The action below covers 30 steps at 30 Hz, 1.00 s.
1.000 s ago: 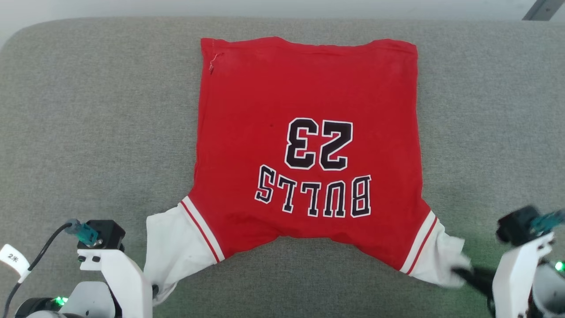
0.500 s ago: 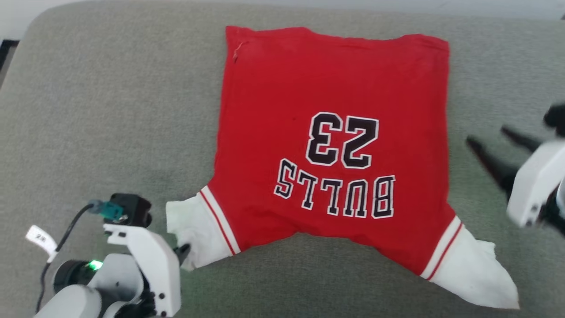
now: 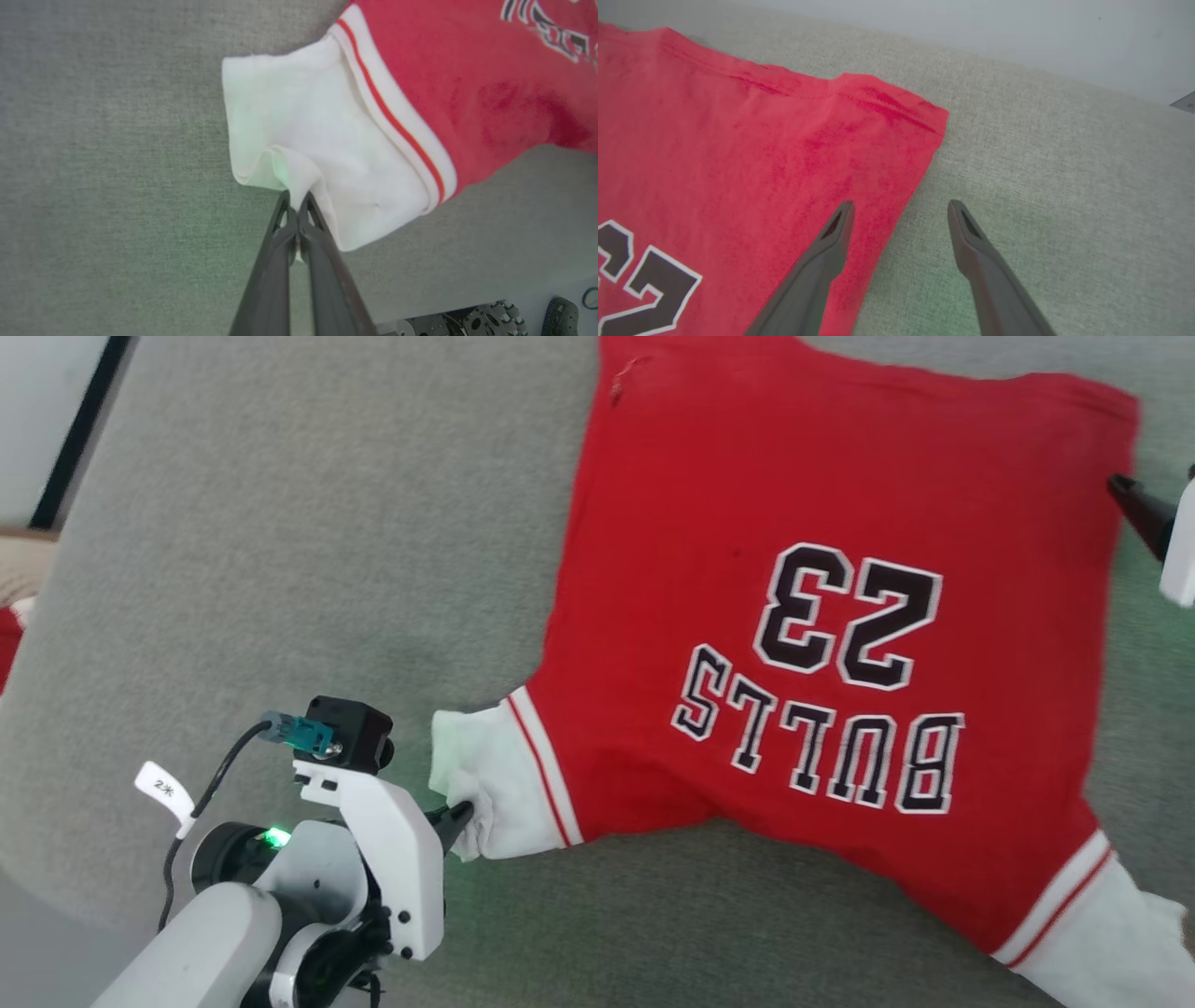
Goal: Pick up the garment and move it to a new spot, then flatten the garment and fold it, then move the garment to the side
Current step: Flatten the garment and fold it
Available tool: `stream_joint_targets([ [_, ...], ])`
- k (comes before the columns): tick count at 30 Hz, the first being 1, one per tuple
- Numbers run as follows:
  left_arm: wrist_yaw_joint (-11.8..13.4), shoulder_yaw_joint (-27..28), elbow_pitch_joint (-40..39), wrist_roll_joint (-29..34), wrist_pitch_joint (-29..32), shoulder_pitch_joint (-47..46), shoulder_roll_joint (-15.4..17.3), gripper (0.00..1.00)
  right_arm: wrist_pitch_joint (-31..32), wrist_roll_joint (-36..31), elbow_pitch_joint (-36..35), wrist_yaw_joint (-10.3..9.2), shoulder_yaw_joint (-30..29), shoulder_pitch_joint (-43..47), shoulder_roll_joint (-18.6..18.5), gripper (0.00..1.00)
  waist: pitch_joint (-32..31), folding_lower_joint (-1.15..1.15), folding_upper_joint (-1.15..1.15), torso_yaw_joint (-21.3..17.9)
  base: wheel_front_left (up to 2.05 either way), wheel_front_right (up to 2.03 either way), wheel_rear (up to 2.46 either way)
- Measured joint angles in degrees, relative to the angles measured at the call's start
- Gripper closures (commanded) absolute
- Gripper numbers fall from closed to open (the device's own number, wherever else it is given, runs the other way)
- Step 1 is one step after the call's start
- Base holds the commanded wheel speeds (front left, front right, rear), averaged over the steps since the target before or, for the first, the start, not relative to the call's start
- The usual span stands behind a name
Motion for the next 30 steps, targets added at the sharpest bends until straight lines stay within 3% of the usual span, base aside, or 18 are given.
stream_joint_targets([
  [10,-2.7,-1.5,3.8,-0.1,-1.2,-2.5,-3.2,1.0,8.1,-2.6,19.5,-0.01,-0.7,-12.7,0.6,0.0,3.0,0.0,0.0,5.0,0.0,0.0,0.0],
  [11,-2.8,-1.5,4.6,-0.3,-1.5,-2.6,-3.4,1.0,10.3,-2.6,21.5,-0.12,0.7,-13.9,0.7,0.67,3.3,0.0,0.0,5.5,0.0,0.0,0.0],
  [12,-2.9,-1.5,4.9,-0.3,-1.6,-2.8,-3.5,1.0,11.0,-2.5,21.7,-0.21,1.8,-14.4,0.6,1.0,3.4,0.0,0.0,5.5,0.0,0.0,0.0],
  [20,-3.4,-0.5,7.3,-0.9,-4.2,-2.2,-3.6,1.0,10.4,3.4,17.5,-0.15,11.0,-11.1,-0.3,1.0,1.7,0.0,0.0,2.8,0.0,0.0,0.0],
  [25,-3.2,0.4,7.5,-1.0,-4.6,-1.2,-2.4,1.0,9.8,9.4,9.8,0.01,16.0,-4.5,-2.9,1.0,-0.1,0.0,0.0,-0.3,0.0,0.0,0.0],
  [30,-1.9,1.6,6.7,-1.5,-4.8,0.6,-0.7,1.0,9.9,14.8,0.1,0.0,17.1,4.8,-5.2,1.0,-2.1,0.0,0.0,-3.8,0.0,0.0,0.0],
])
